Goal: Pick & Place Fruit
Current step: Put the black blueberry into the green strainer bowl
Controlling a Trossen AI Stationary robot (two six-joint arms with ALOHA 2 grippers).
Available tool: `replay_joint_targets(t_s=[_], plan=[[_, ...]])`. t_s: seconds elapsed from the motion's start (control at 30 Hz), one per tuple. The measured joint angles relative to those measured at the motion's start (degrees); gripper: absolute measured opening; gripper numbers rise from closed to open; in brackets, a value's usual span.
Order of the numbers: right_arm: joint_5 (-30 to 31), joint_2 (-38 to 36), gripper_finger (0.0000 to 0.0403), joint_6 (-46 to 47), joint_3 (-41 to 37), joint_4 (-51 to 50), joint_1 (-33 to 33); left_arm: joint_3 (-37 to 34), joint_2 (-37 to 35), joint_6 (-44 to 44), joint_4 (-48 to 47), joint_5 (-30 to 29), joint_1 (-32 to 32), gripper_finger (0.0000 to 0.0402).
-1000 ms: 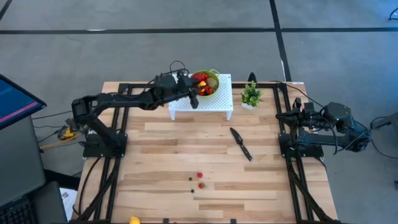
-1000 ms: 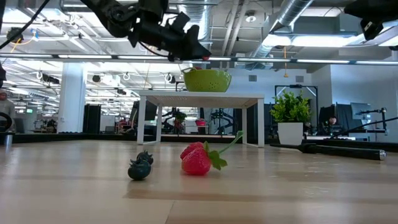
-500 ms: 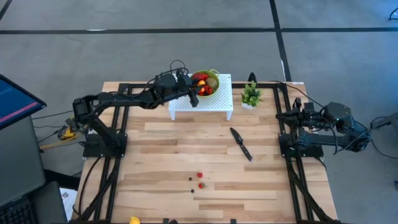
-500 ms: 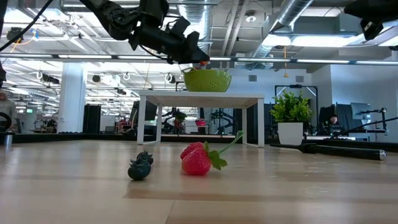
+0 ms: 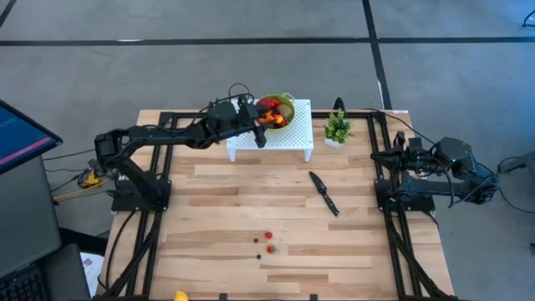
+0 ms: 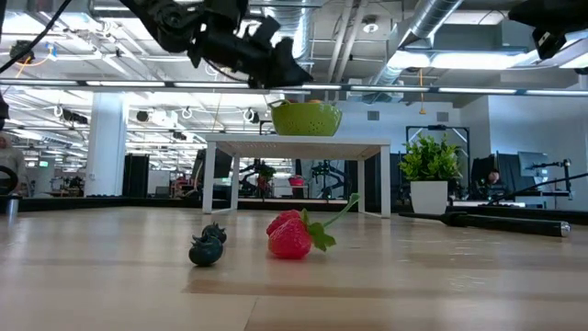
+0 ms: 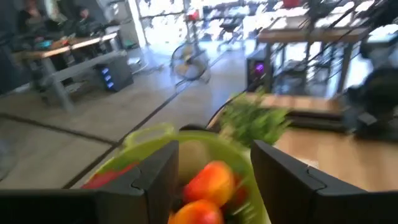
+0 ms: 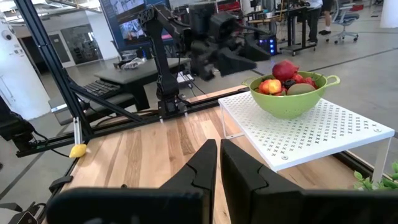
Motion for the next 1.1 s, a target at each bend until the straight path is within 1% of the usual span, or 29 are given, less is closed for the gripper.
replay_joint_targets(t_s=[0.1,0.2,0.37,0.43,0.57,0.67,0.8,0.93,1.1], plan=[[0.0,-0.01,0.0017,-0.01,0.0,0.01,0.01,0.02,-2.77,-2.15,-3.41,2.26,-2.26,0.0192],[0.0,-0.01,0.0017,-0.01,0.0,-0.01,0.01,0.04,-5.89,-2.82,-9.48,7.07,-5.58,0.0191],[0.0,0.0,0.0017,-0.01,0.0,-0.01,0.0,0.04,-10.58,-2.8,-20.5,14.17,-13.18,0.0192],[0.0,0.0,0.0017,0.0,0.01,0.01,0.01,0.04,-11.56,-2.84,-24.16,15.53,-16.85,0.0191],[0.0,0.0,0.0017,-0.01,0.0,-0.01,0.0,0.04,-11.98,-2.42,-28.41,15.6,-25.28,0.0185],[0.0,0.0,0.0017,-0.01,0.0,0.01,0.0,-0.78,-11.04,-0.69,-28.48,15.45,-31.77,0.0179],[0.0,-0.01,0.0017,-0.01,0.0,-0.01,0.02,-2.28,-9.28,-0.36,-28.23,11.8,-38.89,0.017],[0.0,0.0,0.0017,0.01,0.0,0.01,0.0,-4.12,-6.09,3.97,-28.15,10.75,-43.46,0.0161],[0.0,0.0,0.0017,0.0,0.0,0.0,0.01,-4.44,0.38,6.46,-27.21,10.82,-45.34,0.0152]])
